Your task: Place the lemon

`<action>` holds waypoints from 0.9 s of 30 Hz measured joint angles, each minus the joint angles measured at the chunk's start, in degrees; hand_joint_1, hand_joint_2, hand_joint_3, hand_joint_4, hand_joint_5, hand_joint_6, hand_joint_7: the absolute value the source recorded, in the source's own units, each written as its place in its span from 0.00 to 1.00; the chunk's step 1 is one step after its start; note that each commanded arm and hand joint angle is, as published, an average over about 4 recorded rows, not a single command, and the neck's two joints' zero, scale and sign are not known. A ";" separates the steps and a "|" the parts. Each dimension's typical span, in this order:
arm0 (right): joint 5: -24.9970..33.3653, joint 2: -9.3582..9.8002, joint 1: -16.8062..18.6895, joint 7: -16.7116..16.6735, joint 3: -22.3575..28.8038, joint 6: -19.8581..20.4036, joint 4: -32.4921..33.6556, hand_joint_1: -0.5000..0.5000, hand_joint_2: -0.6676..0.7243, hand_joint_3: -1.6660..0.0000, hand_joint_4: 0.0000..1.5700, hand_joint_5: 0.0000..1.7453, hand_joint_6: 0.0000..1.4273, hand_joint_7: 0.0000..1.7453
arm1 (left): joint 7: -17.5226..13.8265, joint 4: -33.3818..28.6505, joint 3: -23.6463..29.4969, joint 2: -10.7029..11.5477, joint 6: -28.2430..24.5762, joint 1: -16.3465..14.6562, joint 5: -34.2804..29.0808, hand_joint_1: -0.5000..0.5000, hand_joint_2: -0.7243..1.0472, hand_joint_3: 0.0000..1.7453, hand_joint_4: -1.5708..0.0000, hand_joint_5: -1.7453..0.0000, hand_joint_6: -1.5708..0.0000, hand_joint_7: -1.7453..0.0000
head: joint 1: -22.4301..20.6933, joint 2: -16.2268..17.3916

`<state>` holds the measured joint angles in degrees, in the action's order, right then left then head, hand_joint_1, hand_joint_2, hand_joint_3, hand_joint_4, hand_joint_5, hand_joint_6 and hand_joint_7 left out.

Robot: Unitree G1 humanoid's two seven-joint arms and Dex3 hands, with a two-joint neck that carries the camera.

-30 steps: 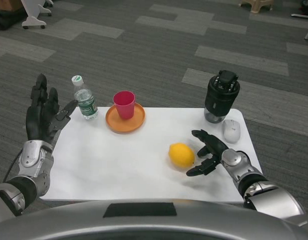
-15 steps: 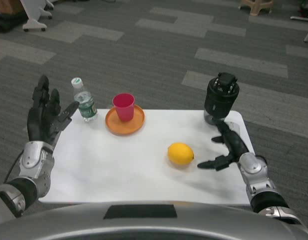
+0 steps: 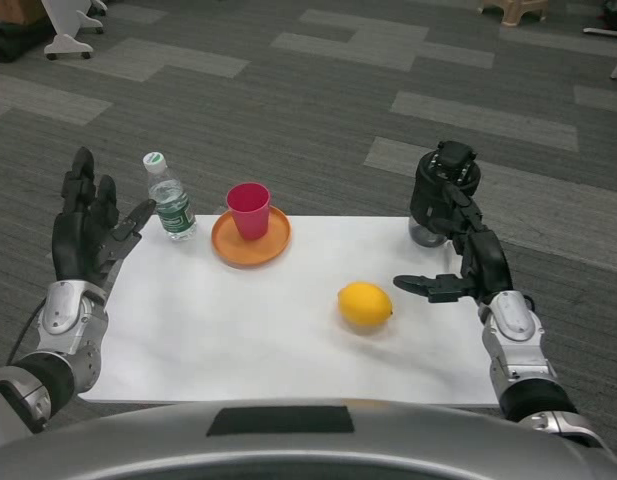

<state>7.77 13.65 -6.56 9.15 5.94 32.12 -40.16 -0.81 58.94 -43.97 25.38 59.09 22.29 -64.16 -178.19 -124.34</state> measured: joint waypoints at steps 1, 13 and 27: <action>0.29 0.00 0.00 -0.03 -0.17 0.17 0.01 0.58 0.32 0.71 0.00 0.44 0.00 0.08 | 0.00 0.00 0.00 0.00 0.00 0.00 0.00 1.00 0.90 0.05 1.00 1.00 1.00 1.00 | -0.01 -0.14; 1.09 0.00 0.00 -0.49 -1.07 1.57 1.21 0.58 0.32 0.71 0.00 0.44 0.00 0.08 | 0.00 0.00 0.00 0.00 0.00 0.00 0.00 1.00 0.90 0.05 1.00 1.00 1.00 1.00 | 0.08 -0.68; 1.28 0.00 0.00 -0.50 -1.16 2.12 1.92 0.62 0.32 0.71 0.00 0.44 0.00 0.08 | 0.00 0.00 -0.01 0.00 0.00 0.00 0.00 1.00 0.90 0.05 1.00 1.00 1.00 1.00 | -0.23 -0.63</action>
<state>9.05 13.64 -6.56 8.65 4.78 34.24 -38.24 -0.81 58.95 -43.98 25.38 59.09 22.30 -64.16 -178.42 -124.97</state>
